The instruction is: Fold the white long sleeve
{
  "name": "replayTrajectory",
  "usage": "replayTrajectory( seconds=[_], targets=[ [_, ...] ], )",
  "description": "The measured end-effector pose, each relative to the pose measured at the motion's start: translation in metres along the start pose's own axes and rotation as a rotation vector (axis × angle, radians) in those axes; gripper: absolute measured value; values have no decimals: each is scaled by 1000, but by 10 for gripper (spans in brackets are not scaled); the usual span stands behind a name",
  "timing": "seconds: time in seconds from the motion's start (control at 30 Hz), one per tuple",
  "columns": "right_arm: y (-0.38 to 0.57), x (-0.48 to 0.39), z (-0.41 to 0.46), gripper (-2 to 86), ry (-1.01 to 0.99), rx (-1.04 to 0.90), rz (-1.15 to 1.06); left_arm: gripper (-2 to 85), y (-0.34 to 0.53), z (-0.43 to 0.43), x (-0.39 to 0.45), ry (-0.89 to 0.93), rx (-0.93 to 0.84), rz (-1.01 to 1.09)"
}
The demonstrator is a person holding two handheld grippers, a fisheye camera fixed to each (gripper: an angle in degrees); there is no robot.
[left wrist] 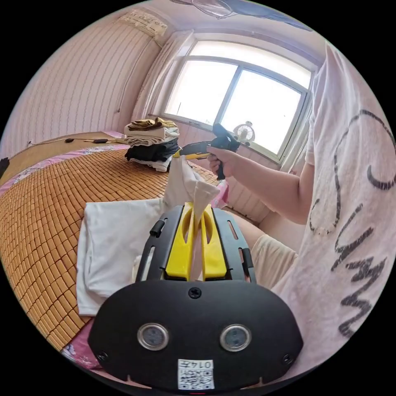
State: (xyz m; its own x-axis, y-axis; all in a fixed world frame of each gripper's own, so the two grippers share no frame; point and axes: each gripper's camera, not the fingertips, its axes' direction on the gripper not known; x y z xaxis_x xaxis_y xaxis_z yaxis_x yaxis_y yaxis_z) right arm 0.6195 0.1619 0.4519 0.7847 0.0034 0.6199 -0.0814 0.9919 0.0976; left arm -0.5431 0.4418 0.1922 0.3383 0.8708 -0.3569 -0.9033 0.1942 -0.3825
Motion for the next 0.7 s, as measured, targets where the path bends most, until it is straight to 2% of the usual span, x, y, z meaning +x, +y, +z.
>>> replayTrajectory(
  seconds=[0.17, 0.33, 0.47, 0.7],
  targets=[
    [-53, -68, 116, 5, -29, -174, -130, -5, 41, -40, -59, -232, -61, -179],
    [-77, -119, 219, 5, 13, -314, -181, -3, 76, -59, -107, -369, -95, -383],
    [-91, -155, 263, 8, 99, -378, -243, 7, 97, -70, -137, -335, -91, -544],
    [-109, -202, 279, 39, 152, -403, -402, 28, 117, -98, -162, -309, -159, -715]
  ],
)
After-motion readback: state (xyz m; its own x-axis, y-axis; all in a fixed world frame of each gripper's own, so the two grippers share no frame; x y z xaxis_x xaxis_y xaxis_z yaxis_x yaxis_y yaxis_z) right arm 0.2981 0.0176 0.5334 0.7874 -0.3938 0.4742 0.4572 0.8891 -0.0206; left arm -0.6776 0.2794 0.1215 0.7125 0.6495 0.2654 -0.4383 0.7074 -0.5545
